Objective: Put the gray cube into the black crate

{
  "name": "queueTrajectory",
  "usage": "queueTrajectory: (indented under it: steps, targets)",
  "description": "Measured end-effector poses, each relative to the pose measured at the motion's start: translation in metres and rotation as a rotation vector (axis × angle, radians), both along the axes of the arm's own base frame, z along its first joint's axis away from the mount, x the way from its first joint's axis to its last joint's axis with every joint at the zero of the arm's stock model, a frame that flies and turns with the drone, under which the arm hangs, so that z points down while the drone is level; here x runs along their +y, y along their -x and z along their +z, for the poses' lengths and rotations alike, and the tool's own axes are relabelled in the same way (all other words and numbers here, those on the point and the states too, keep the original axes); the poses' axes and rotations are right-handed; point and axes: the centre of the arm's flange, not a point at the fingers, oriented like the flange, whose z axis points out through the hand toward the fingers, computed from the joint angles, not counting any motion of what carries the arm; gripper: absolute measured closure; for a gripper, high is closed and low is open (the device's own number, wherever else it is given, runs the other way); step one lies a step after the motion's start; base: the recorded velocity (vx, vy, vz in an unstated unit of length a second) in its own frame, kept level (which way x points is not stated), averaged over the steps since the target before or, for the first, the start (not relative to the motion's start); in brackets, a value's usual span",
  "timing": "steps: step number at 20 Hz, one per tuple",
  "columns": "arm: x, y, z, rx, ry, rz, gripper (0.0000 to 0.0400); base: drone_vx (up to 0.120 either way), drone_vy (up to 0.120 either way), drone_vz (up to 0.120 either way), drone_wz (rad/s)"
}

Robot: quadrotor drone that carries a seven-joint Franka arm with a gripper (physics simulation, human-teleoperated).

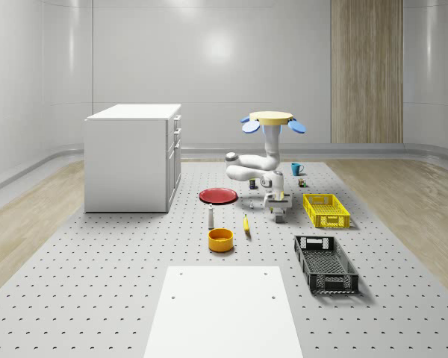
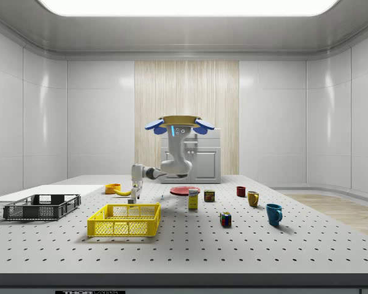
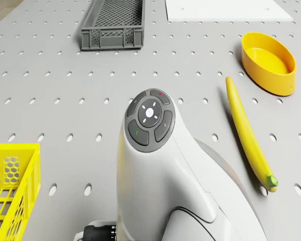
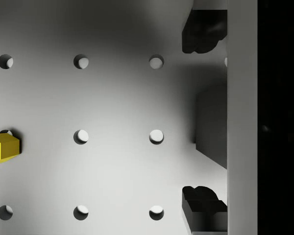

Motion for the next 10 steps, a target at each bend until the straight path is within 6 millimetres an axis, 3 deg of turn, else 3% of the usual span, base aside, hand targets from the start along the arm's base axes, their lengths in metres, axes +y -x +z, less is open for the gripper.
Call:
queueTrajectory:
  steps: [3, 6, 10]
  targets:
    - [0.0000, 0.0000, 0.0000, 0.000, 0.000, 0.000, 0.0000, 0.120, 0.000, 0.000, 0.000]
    - [0.0000, 0.0000, 0.0000, 0.000, 0.000, 0.000, 0.0000, 0.013, -0.053, 0.000, 0.000]
    - [0.0000, 0.0000, 0.0000, 0.000, 0.000, 0.000, 0.0000, 0.100, 0.000, 0.000, 0.000]
